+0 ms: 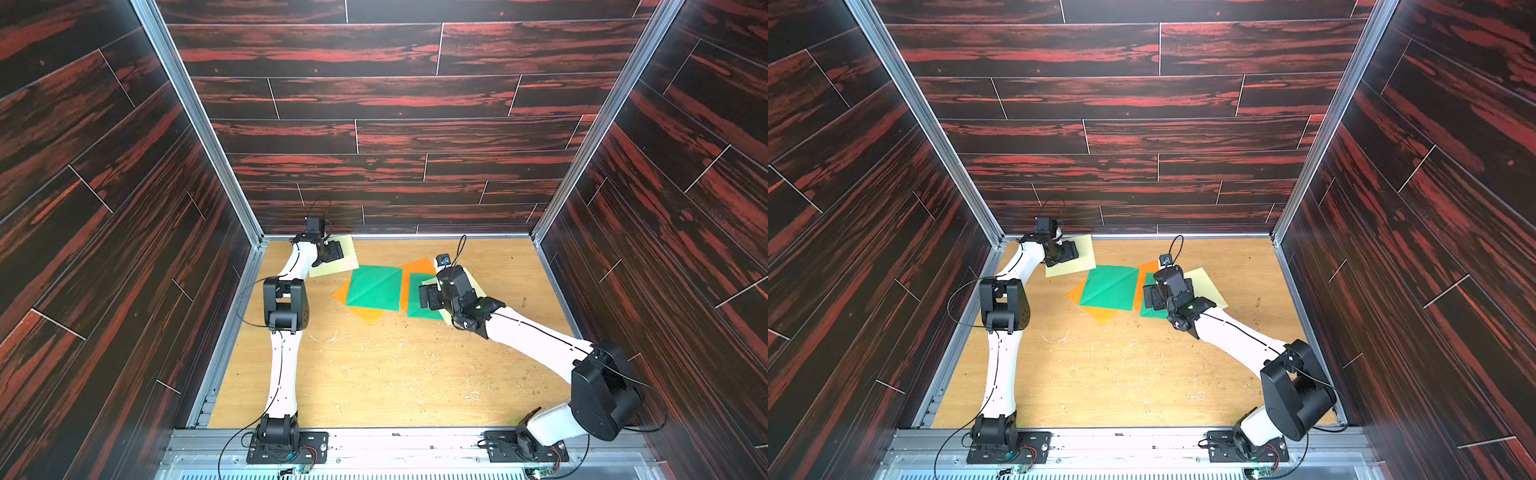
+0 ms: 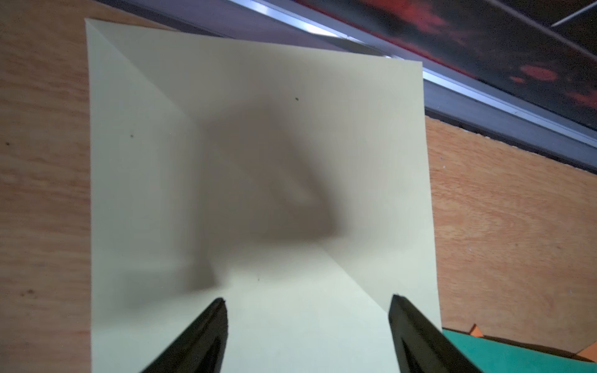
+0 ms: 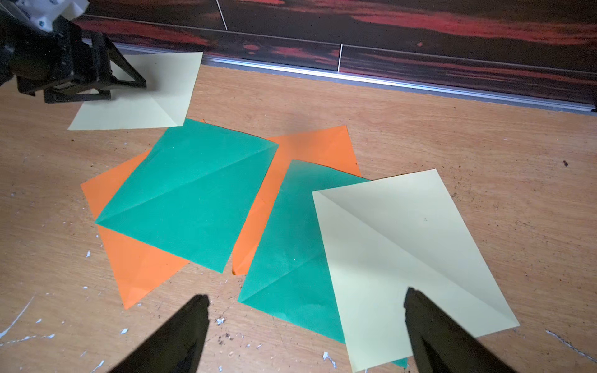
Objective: Sort the scattered colored papers by color
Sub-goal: Move the colored paper at the center of the board.
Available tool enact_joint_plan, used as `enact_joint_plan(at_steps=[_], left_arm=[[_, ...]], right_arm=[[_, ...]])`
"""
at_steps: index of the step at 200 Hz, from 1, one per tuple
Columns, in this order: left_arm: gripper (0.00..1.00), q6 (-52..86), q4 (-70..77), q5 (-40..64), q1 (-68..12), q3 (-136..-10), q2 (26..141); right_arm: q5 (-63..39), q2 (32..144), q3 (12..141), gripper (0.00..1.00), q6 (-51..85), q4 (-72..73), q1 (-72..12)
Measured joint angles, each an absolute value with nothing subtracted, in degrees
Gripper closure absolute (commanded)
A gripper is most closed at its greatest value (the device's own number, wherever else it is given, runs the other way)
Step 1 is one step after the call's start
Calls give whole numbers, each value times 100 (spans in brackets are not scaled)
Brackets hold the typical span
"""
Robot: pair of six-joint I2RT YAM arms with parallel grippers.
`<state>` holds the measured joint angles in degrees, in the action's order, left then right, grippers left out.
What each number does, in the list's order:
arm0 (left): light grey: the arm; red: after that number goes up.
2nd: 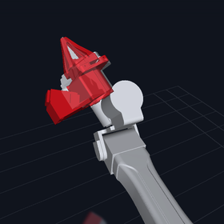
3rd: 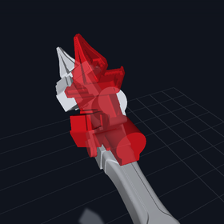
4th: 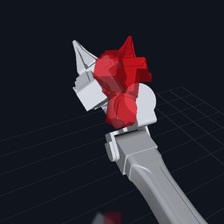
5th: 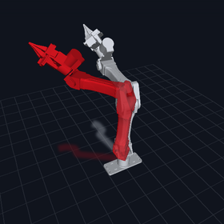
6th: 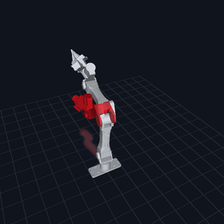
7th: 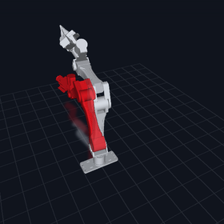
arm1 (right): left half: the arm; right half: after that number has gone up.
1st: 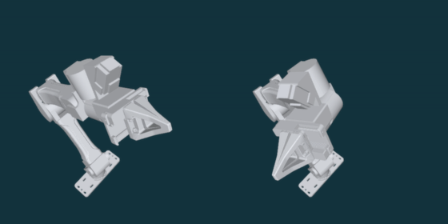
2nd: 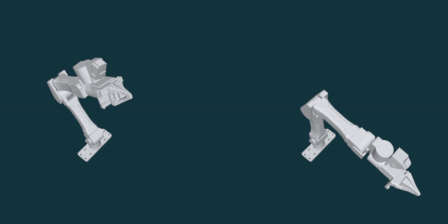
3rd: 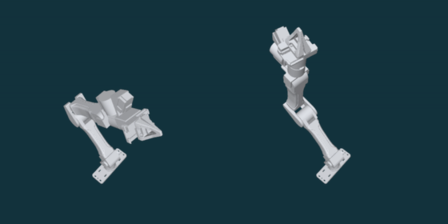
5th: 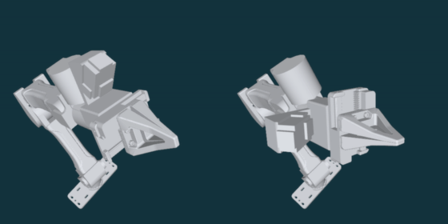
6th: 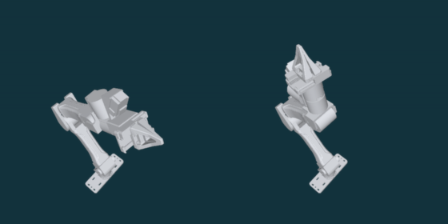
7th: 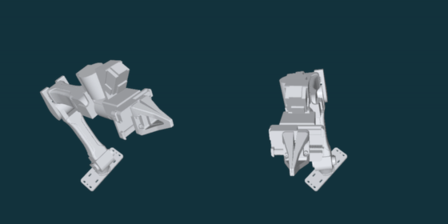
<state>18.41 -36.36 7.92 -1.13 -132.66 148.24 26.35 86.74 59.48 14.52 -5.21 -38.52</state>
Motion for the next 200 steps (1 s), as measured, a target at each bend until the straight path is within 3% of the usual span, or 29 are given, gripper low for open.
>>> enact_joint_plan(at_steps=[87,200], left_arm=[[16,2265,-3011,582,-56,-11209,13729],[11,3824,-613,784,30,-6025,10560]], right_arm=[[2633,8674,5769,2,1455,-521,-3924],[2440,8886,5769,2,1466,-499,-4128]])
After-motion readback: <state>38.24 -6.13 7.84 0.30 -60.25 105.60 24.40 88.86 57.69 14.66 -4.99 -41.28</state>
